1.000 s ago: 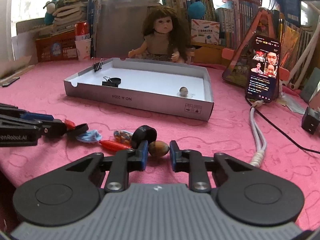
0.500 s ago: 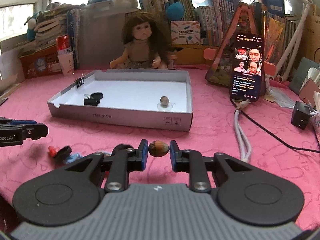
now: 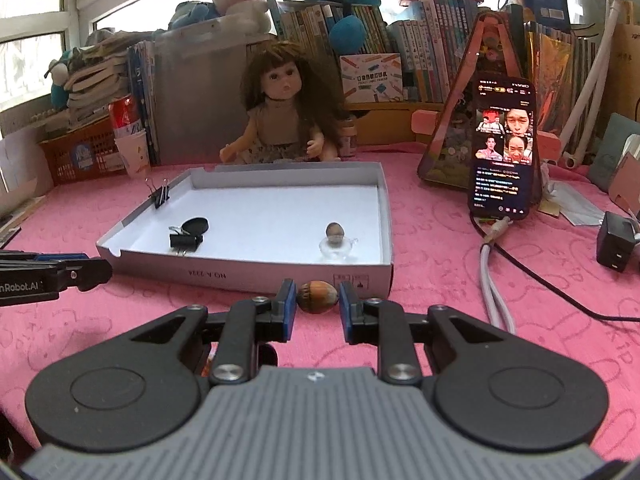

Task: Organize rigid objects
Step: 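Carry the lid into the tray and open the left tool while the right tool drops the acorn there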

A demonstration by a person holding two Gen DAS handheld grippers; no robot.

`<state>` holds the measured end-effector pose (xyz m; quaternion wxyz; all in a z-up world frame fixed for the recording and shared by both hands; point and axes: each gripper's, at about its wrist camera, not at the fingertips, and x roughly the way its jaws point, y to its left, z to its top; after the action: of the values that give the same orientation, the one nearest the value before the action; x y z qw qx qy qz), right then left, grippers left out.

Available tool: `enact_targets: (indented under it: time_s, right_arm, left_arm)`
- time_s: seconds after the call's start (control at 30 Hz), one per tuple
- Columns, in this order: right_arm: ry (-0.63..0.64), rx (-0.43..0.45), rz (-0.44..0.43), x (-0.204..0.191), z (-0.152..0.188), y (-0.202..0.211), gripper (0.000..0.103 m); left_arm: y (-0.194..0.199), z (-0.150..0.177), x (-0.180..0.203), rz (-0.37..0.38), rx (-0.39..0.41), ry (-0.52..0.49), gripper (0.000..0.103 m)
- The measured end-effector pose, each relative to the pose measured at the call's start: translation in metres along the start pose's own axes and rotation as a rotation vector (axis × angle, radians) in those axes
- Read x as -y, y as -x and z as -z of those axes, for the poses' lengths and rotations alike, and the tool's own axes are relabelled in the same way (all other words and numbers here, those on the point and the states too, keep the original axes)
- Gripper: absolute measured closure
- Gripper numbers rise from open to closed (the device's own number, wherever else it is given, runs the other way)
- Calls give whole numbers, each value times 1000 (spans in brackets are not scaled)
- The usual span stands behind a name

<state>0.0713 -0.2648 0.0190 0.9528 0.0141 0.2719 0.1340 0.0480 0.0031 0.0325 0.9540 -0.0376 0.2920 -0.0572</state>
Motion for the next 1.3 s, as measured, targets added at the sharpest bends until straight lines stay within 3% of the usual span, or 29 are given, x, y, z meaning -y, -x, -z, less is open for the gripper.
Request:
enact_targets:
  time_s: [0.33,0.87,1.3]
  right_arm:
    - [-29,-9,-21,2,-15,-18,76]
    - [-114,-89,-61,18,-63,-65,76]
    - [-222,-233,-49,39,-92,-135,76]
  left_arm:
    - [-16,-19,8,14,11,-12,73]
    - [-67,-73,-6,21,-62,27,73]
    - [-155,-109,-17,33,-217,136,73]
